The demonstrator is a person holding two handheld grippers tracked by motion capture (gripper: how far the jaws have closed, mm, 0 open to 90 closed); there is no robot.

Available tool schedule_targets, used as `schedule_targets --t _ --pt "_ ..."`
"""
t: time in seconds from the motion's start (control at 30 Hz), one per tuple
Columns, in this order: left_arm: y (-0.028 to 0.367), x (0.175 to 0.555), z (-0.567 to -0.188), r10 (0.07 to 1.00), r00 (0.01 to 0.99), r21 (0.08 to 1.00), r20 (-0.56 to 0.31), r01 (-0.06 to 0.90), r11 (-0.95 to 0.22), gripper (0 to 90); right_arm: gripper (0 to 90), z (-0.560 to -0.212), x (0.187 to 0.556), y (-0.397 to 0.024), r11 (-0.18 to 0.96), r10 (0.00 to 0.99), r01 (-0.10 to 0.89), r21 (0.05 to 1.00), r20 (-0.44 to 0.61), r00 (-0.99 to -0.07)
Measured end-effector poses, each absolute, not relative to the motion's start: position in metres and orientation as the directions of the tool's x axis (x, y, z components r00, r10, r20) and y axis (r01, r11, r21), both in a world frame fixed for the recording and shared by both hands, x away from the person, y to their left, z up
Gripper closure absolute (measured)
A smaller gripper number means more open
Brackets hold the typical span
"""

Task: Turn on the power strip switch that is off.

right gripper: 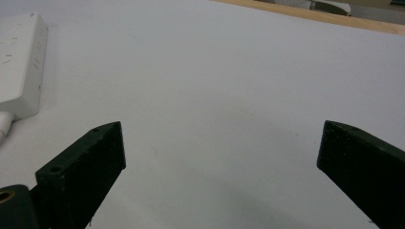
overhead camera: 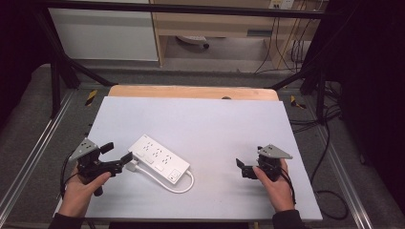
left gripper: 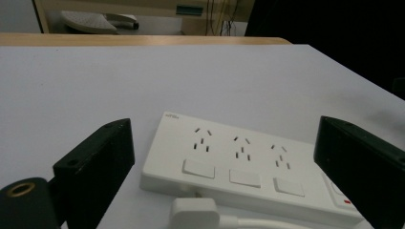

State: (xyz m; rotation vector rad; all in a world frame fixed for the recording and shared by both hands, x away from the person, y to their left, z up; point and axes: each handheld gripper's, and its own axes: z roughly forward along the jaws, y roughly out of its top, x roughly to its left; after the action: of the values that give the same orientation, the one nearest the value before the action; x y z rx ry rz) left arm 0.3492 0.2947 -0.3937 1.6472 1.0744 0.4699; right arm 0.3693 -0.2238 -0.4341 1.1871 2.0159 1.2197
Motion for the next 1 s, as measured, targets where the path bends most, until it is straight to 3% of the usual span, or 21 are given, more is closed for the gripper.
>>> schedule_targets --t 0.07,0.3,1.0 --pt "0.29 0.35 -0.39 0.821 0.523 0.911 -0.23 0.413 -0.008 6.8 2.9 -0.434 0.369 -0.224 0.217 0.869 0.425 0.879 0.024 -0.494" --pt "0.277 0.357 -0.379 0.82 0.539 0.923 -0.194 0.384 -0.034 7.5 2.9 -0.434 0.368 -0.224 0.21 0.871 0.43 0.878 0.032 -0.49" --pt "0.244 0.363 -0.394 0.793 0.593 0.905 -0.142 0.402 -0.139 8.6 2.4 -0.435 0.359 -0.225 0.166 0.892 0.428 0.889 0.05 -0.45"
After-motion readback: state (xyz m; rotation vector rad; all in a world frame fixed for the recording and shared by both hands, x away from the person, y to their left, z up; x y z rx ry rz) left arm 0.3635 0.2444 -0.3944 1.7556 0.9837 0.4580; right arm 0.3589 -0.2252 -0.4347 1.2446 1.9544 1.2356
